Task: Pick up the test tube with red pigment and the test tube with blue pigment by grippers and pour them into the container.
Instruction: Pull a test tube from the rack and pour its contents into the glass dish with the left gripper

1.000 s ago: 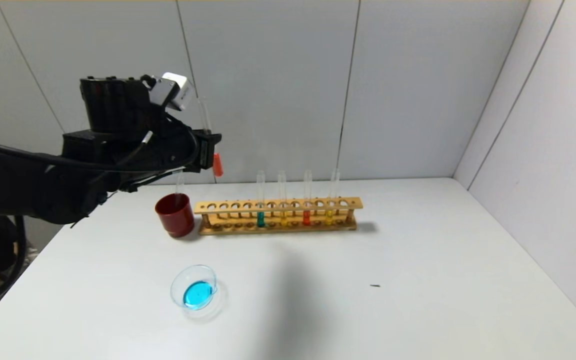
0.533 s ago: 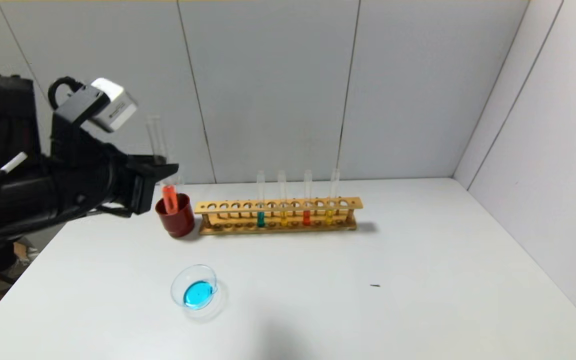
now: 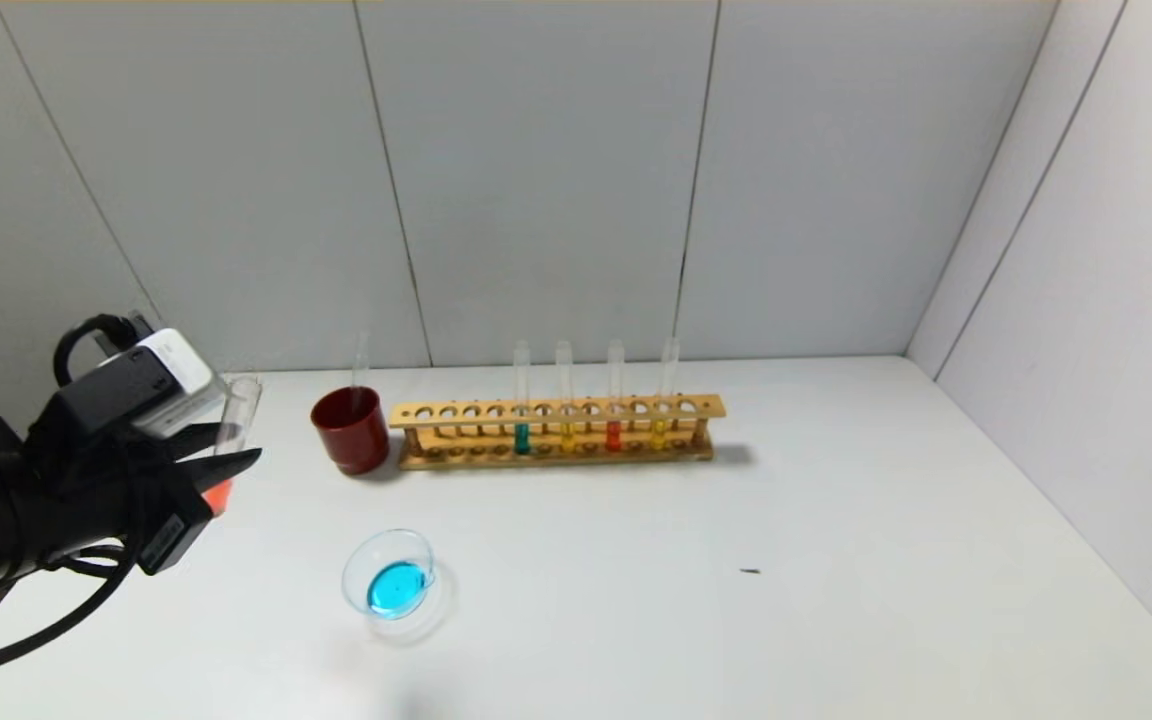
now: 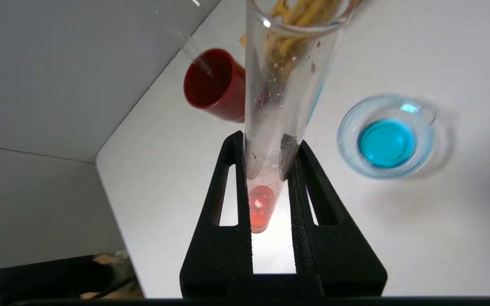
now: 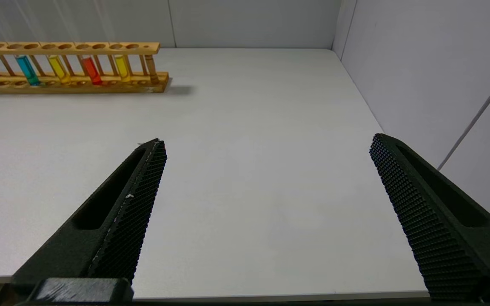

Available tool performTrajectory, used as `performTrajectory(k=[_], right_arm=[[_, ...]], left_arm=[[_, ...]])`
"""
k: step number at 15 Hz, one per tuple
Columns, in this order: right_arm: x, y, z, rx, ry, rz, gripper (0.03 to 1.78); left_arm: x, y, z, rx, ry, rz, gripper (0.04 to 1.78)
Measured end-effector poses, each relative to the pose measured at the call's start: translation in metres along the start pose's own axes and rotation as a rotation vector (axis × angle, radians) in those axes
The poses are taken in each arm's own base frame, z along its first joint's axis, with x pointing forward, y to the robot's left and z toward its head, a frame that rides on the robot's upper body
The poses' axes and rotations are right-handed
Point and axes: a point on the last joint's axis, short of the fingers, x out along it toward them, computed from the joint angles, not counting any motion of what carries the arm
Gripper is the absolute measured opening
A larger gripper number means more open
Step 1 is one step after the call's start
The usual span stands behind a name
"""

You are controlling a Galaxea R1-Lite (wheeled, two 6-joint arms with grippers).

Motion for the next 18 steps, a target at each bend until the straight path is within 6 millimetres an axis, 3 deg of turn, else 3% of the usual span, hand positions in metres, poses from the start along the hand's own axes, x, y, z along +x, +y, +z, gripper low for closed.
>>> performTrajectory(k=[8, 11, 18], right_arm=[[0.0, 0.0, 0.0, 0.0, 0.0, 0.0, 1.75], [0.0, 0.0, 0.0, 0.0, 0.001, 0.0, 1.75], [0.0, 0.0, 0.0, 0.0, 0.0, 0.0, 1.75]], left_arm=[[0.04, 0.005, -0.031, 0.523, 0.043, -0.041, 0.31], [0.051, 0.003, -0.038, 0.666, 0.042, -0.083, 0.31], [0.076, 0.019, -0.056, 0.94, 0.059, -0.055, 0.31]])
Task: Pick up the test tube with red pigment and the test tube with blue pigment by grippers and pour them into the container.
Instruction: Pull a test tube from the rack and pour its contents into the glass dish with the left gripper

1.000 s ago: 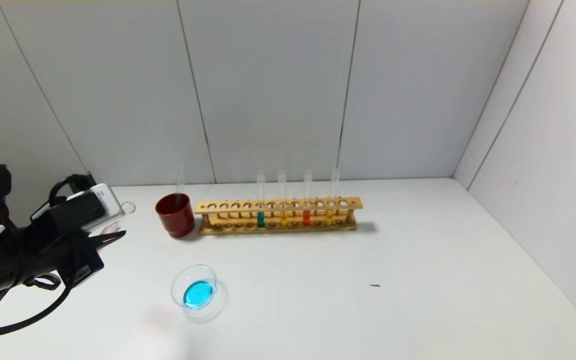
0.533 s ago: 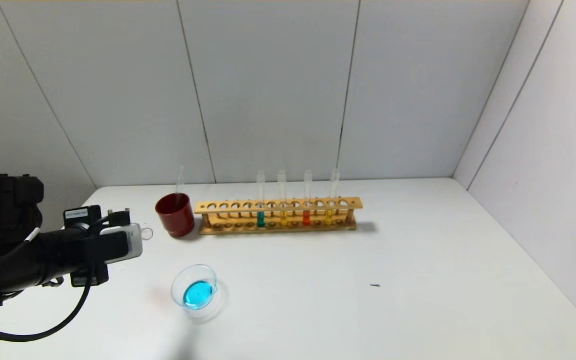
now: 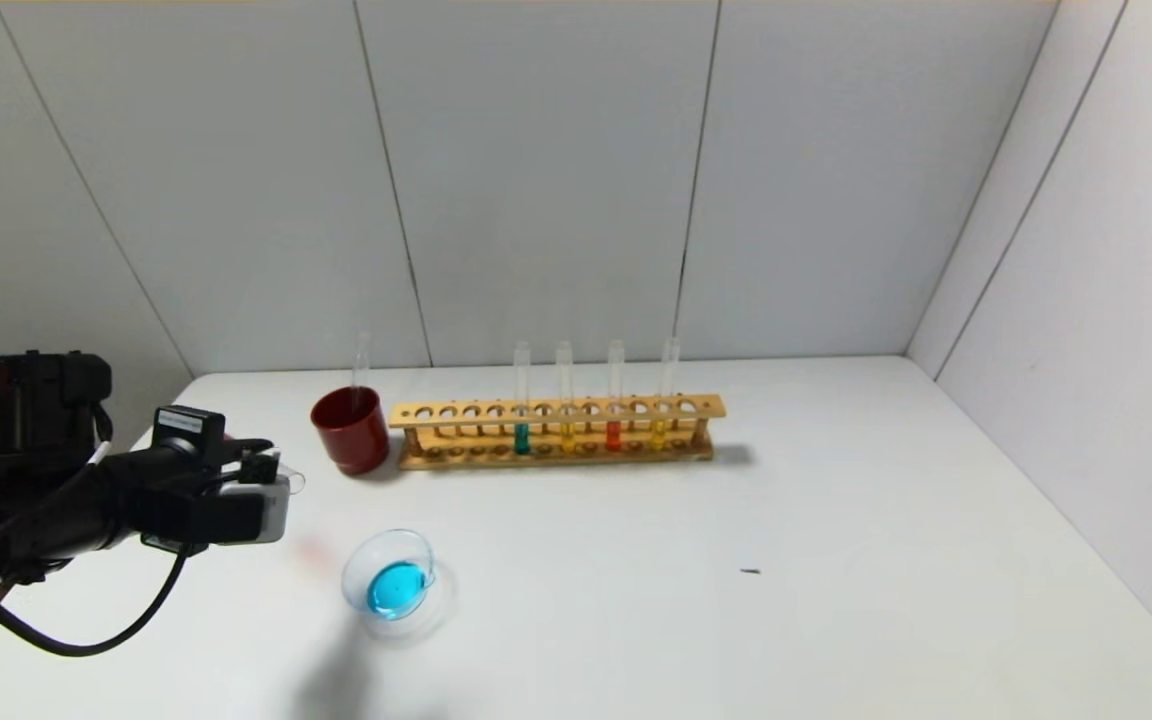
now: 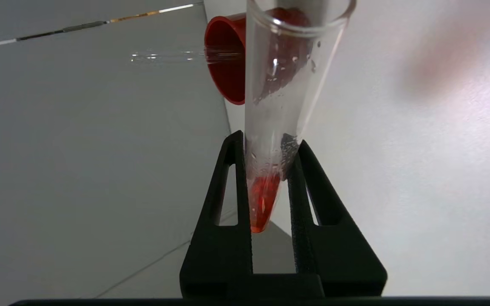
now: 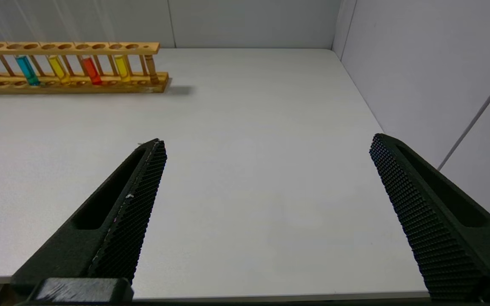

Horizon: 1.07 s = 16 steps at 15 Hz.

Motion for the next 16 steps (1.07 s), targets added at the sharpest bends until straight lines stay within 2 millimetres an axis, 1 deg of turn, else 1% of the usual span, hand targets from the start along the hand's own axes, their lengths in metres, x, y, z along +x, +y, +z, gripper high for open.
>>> performTrajectory(k=[4, 8, 11, 16], right_arm=[[0.0, 0.0, 0.0, 0.0, 0.0, 0.0, 1.75], [0.0, 0.0, 0.0, 0.0, 0.0, 0.0, 1.75], [0.0, 0.0, 0.0, 0.0, 0.0, 0.0, 1.75], [0.0, 0.0, 0.0, 0.0, 0.0, 0.0, 1.75]], left_arm=[[0.02, 0.003, -0.002, 0.142, -0.015, -0.013, 0.31], [0.038, 0.012, 0.007, 0.191, -0.046, 0.031, 0.31], [0.044, 0.013, 0.014, 0.232, -0.062, 0.044, 0.31], [0.047, 0.009, 0.015, 0.302, -0.071, 0.029, 0.31]])
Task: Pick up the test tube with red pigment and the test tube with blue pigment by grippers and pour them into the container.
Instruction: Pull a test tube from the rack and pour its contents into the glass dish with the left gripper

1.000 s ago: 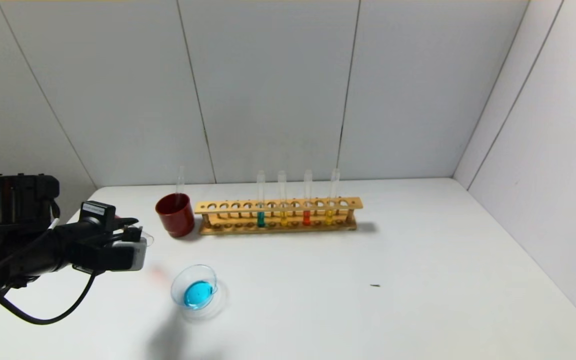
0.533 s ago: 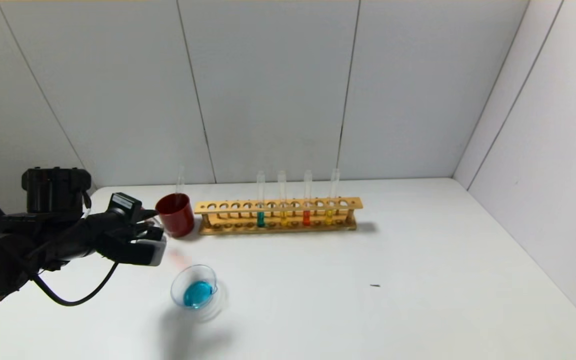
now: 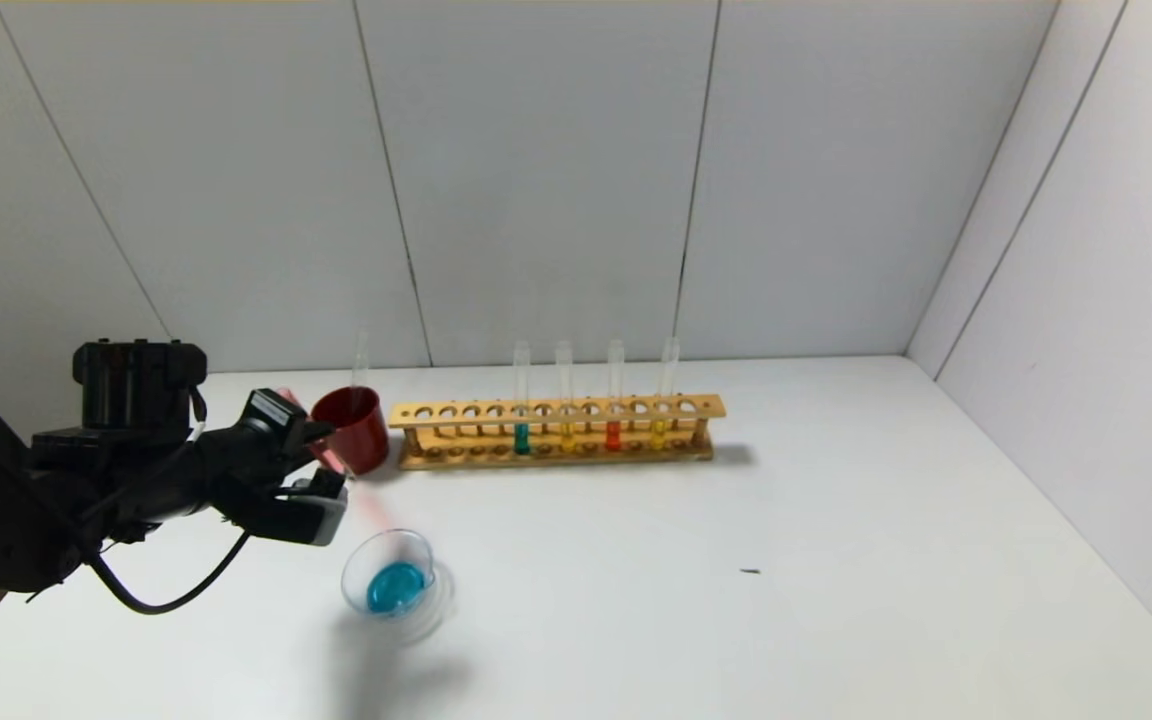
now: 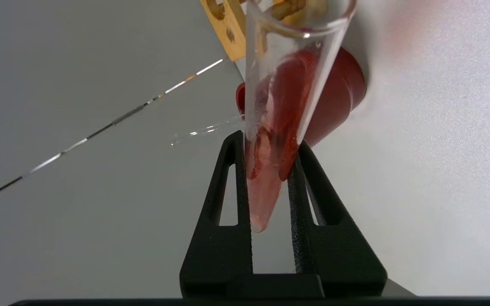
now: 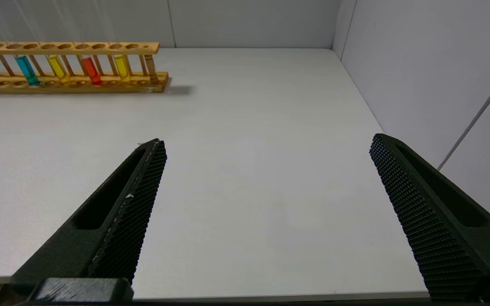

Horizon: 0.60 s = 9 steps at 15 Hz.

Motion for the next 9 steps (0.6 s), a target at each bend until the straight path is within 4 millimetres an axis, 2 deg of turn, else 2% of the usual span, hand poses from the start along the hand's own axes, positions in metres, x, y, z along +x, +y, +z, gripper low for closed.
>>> performTrajectory(k=[9], right_arm=[[0.0, 0.0, 0.0, 0.0, 0.0, 0.0, 1.75]], left_arm=[[0.0005, -0.0045, 0.0014, 0.051, -0.006, -0.016, 0.31]])
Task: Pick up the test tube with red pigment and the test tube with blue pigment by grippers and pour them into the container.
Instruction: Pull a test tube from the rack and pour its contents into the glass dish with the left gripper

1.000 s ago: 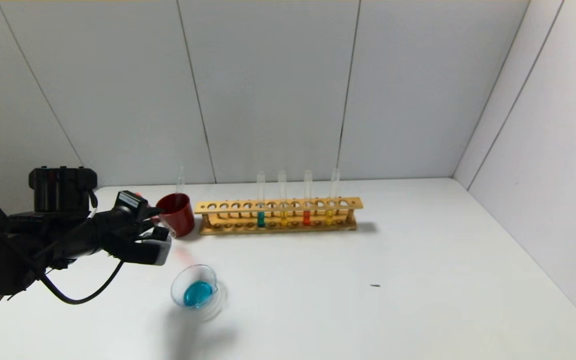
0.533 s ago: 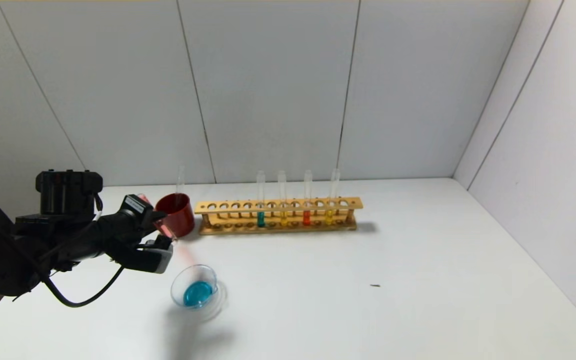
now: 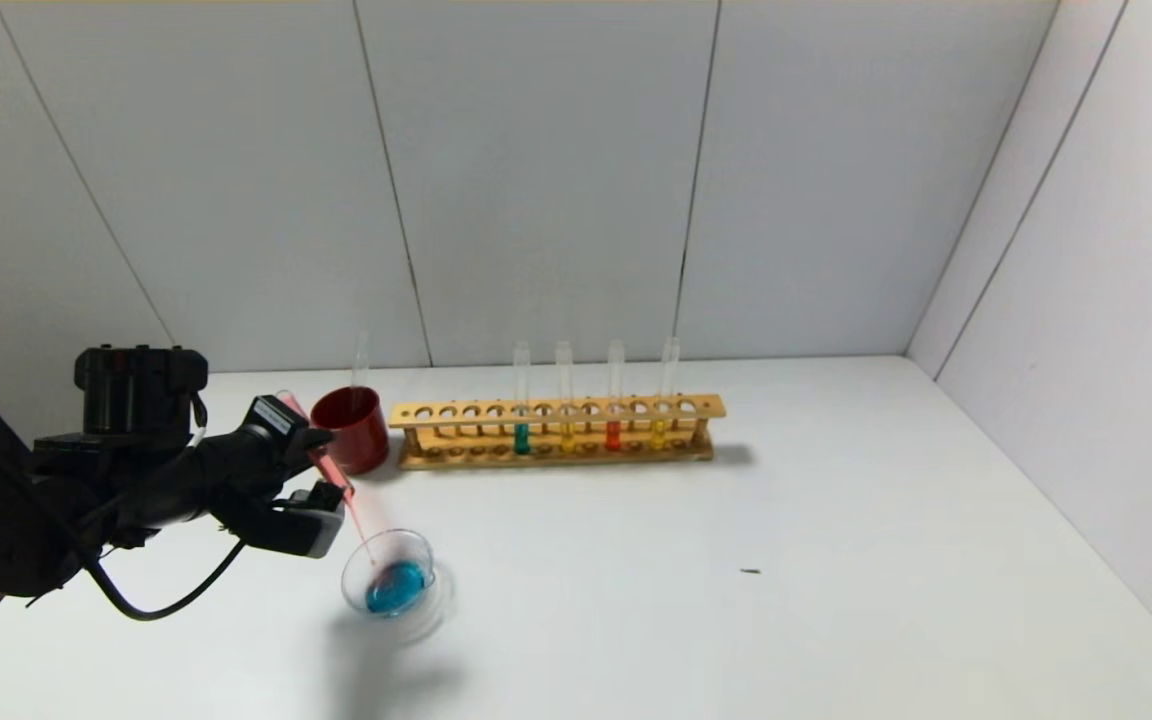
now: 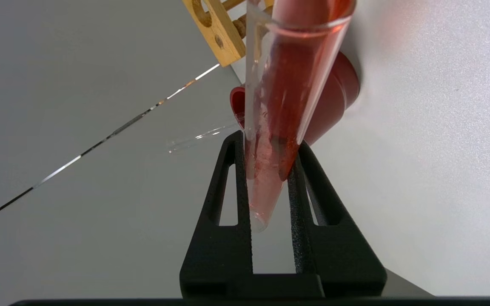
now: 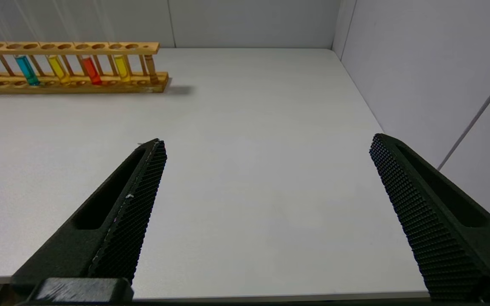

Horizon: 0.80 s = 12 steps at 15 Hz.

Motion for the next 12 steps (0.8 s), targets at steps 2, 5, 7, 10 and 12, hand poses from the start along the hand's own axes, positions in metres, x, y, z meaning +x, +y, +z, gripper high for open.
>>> performTrajectory(k=[2, 5, 7, 10, 12], right_arm=[[0.0, 0.0, 0.0, 0.0, 0.0, 0.0, 1.75], [0.0, 0.0, 0.0, 0.0, 0.0, 0.0, 1.75], [0.0, 0.0, 0.0, 0.0, 0.0, 0.0, 1.75], [0.0, 0.0, 0.0, 0.0, 0.0, 0.0, 1.75], [0.0, 0.0, 0.0, 0.0, 0.0, 0.0, 1.75]], left_arm=[[-0.0001, -0.0007, 0.0007, 0.001, -0.004, -0.002, 0.31], [-0.0004, -0.0018, 0.0017, 0.02, -0.009, -0.004, 0.31], [-0.0007, -0.0017, 0.002, 0.033, -0.01, -0.003, 0.31], [-0.0031, 0.0003, 0.0022, 0.081, -0.009, 0.007, 0.31], [-0.0045, 0.0019, 0.0033, 0.097, -0.009, 0.013, 0.31]])
